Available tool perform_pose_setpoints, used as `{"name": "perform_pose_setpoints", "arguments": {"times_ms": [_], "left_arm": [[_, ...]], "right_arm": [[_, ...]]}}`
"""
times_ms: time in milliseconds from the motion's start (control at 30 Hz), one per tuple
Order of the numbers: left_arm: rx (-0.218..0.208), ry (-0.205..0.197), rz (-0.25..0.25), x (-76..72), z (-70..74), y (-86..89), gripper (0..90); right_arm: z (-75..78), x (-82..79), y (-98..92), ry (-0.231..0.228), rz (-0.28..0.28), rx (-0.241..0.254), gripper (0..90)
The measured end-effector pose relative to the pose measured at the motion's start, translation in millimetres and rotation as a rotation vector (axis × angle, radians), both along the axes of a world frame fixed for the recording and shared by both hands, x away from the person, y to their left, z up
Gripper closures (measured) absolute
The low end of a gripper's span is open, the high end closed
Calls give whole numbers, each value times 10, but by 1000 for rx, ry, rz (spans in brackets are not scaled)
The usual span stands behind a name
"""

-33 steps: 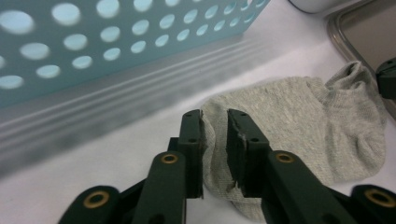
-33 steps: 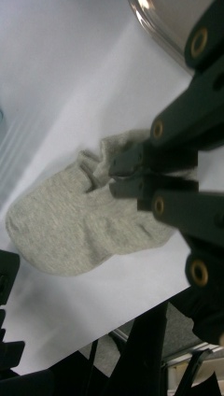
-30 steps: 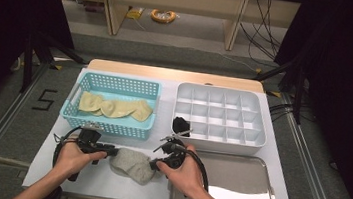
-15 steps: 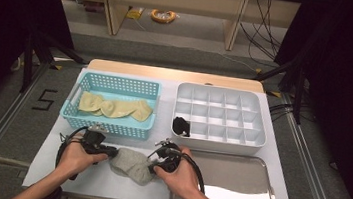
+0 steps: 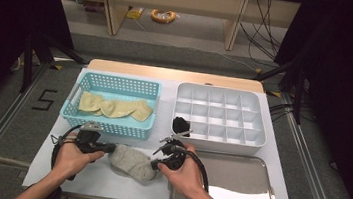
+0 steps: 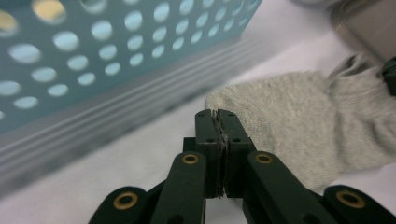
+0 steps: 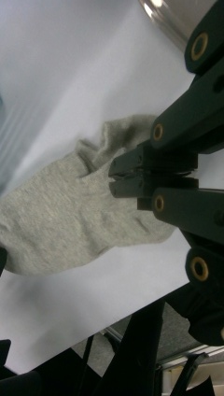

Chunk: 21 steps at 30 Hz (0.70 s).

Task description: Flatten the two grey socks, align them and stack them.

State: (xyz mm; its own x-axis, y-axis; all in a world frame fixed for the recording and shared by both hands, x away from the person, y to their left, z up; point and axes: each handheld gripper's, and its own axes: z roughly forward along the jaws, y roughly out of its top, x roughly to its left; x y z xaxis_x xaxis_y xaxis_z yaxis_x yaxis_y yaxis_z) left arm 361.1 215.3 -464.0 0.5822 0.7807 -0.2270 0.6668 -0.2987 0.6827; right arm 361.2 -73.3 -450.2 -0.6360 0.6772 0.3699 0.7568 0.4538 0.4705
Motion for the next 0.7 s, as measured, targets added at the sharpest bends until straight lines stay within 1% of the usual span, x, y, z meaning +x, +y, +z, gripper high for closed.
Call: {"name": "perform_pose_setpoints", "arguments": {"times_ms": [33,67,100,133,167,200,233,267,300,333,367,400,433,467,500,533,567,600,633,667,700], "left_arm": [[-11,-8,4,-20,20,3,879],[-8,-12,-3,-51,50,20,878],[-28,-23,0,-91,71,22,878],[-48,-33,5,-112,72,22,878],[-49,-31,-6,-141,87,33,878],[-63,-28,-4,-169,89,31,878],[-83,-26,5,-202,83,24,877],[-98,-16,6,-222,75,13,877],[-88,-13,-3,-239,67,15,877],[-92,-10,-4,-254,49,6,877],[-83,-8,-4,-268,32,-7,876],[-83,-8,-4,-268,32,-7,877],[-69,1,-14,-278,-10,-24,876],[-53,18,-22,-276,-25,-24,876],[-54,18,-17,-279,-45,-36,875],[-40,23,-23,-277,-74,-42,875],[-45,37,-17,-278,-90,-53,873],[-27,46,-34,-266,-94,-44,870],[-27,61,-37,-267,-100,-52,864],[-30,72,-39,-270,-104,-59,855],[-21,57,-39,-269,-104,-57,847]], "right_arm": [[17,3,-10,-4,11,20,896],[32,5,-28,-11,14,21,896],[61,-2,-42,-3,1,22,896],[80,8,-72,-24,8,31,896],[95,12,-88,-36,3,29,896],[117,14,-109,-32,1,29,896],[141,7,-116,-11,-14,37,896],[143,37,-148,-39,-4,31,896],[160,33,-149,-14,-21,34,896],[149,68,-175,-47,-7,23,895],[149,79,-182,-45,-7,17,896],[139,92,-184,-50,3,20,895],[128,90,-171,-38,-3,18,895],[121,92,-168,-41,-8,-2,895],[97,103,-162,-53,7,1,895],[90,99,-152,-43,4,-2,895],[67,106,-145,-49,8,-10,894],[55,105,-135,-46,5,-15,892],[35,117,-133,-57,22,-14,891],[25,120,-132,-61,20,-17,889],[15,121,-131,-64,24,-21,885]]}}
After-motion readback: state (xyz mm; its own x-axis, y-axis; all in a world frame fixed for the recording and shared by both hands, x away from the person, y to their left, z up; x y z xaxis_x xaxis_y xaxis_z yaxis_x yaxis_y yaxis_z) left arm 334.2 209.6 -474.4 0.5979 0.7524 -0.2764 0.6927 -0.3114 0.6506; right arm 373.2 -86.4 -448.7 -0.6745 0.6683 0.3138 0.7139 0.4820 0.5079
